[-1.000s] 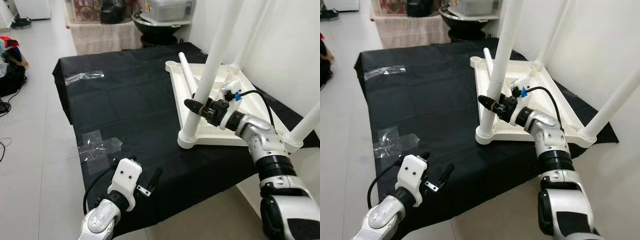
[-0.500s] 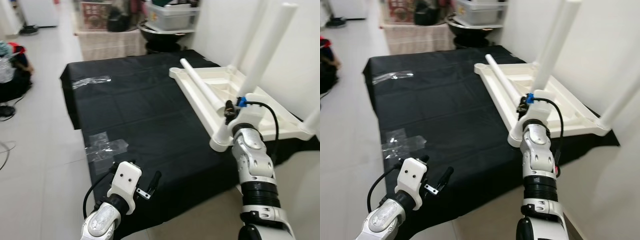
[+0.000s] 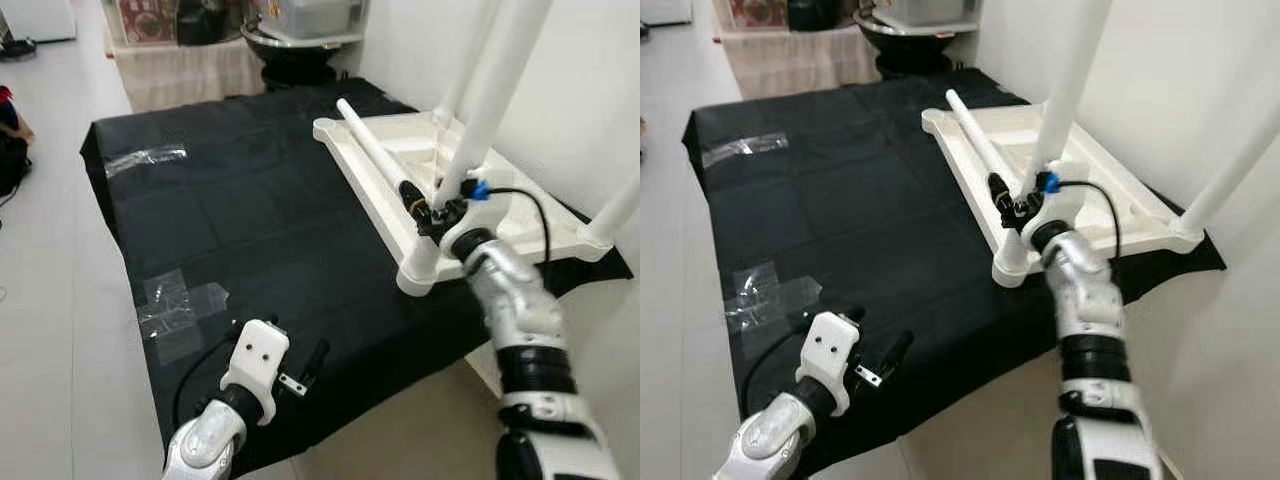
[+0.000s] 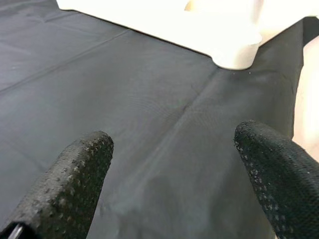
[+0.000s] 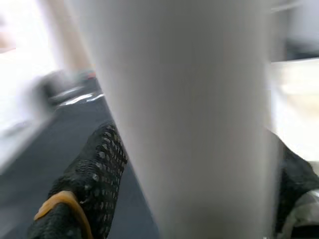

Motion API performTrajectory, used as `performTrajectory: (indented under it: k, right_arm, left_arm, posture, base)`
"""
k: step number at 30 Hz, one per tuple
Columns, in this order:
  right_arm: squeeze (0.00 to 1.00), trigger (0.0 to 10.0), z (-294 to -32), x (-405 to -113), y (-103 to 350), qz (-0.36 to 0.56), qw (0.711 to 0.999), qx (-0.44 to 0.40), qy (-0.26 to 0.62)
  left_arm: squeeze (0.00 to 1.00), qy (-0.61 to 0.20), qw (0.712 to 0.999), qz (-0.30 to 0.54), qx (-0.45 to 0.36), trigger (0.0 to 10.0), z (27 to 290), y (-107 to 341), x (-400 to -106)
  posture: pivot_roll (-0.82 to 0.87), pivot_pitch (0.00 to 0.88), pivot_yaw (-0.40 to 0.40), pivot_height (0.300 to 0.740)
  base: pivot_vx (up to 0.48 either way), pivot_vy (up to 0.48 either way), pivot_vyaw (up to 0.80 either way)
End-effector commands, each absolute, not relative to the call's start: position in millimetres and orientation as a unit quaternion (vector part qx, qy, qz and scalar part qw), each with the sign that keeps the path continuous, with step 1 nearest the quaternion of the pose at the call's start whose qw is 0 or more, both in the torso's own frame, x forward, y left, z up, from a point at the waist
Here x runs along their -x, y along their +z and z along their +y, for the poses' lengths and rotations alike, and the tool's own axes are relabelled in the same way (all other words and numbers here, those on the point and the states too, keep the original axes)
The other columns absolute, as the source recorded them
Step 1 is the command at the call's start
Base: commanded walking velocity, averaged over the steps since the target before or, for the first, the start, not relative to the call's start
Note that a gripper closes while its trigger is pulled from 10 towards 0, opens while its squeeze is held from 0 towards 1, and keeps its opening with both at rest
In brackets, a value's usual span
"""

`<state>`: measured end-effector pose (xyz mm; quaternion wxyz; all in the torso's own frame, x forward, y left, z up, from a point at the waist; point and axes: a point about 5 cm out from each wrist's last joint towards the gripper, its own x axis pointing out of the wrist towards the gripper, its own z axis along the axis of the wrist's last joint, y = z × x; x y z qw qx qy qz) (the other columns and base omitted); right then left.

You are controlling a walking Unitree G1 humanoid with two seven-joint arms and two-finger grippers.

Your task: Building children table

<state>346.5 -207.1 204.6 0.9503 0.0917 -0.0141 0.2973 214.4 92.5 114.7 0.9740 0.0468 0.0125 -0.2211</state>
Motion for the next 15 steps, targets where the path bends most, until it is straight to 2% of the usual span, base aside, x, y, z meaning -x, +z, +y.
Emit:
performTrajectory:
  k: [1,2,3,4,5,8,15]
  right_arm:
    - [0.00,10.0,-191.9,-330.6,198.5,0.014,0.884,-0.132,0.448]
    - [0.00,10.0,-194.3,-327.3,198.5,0.020,0.872,-0.137,0.469]
    - [0.00,10.0,-194.3,-327.3,198.5,0.020,0.872,-0.137,0.469]
    - [0.00,10.0,-198.0,-322.7,198.3,0.028,0.854,-0.127,0.503]
    - [0.00,10.0,-198.0,-322.7,198.3,0.028,0.854,-0.127,0.503]
    - [0.00,10.0,-204.2,-314.8,198.4,0.051,0.812,-0.108,0.572]
    - [0.00,10.0,-192.8,-329.3,212.3,0.026,0.791,-0.106,0.601]
  left_arm:
    - [0.00,-0.224,0.973,0.014,-0.048,10.0,90.7,113.0,-214.3]
    - [0.00,-0.223,0.973,0.013,-0.048,10.0,90.6,113.1,-214.4]
    - [0.00,-0.223,0.973,0.013,-0.048,10.0,90.6,113.1,-214.4]
    - [0.00,-0.223,0.974,0.013,-0.048,10.0,90.7,113.2,-214.3]
    - [0.00,-0.223,0.974,0.013,-0.048,10.0,90.7,113.2,-214.3]
    - [0.00,-0.222,0.974,0.012,-0.048,10.0,91.3,113.6,-214.3]
    - [0.00,-0.222,0.974,0.013,-0.049,10.0,92.3,113.9,-214.5]
  posture:
    - [0.05,0.014,-0.084,0.740]
    - [0.05,0.014,-0.084,0.740]
    - [0.05,0.014,-0.084,0.740]
    - [0.05,0.015,-0.088,0.740]
    - [0.05,0.015,-0.088,0.740]
    - [0.06,0.018,-0.086,0.740]
    - [0.06,0.022,-0.080,0.740]
  base:
    - [0.000,0.000,0.00]
    - [0.000,0.000,0.00]
    - [0.000,0.000,0.00]
    - [0.000,0.000,0.00]
    - [0.000,0.000,0.00]
    - [0.000,0.000,0.00]
    - [0.000,0.000,0.00]
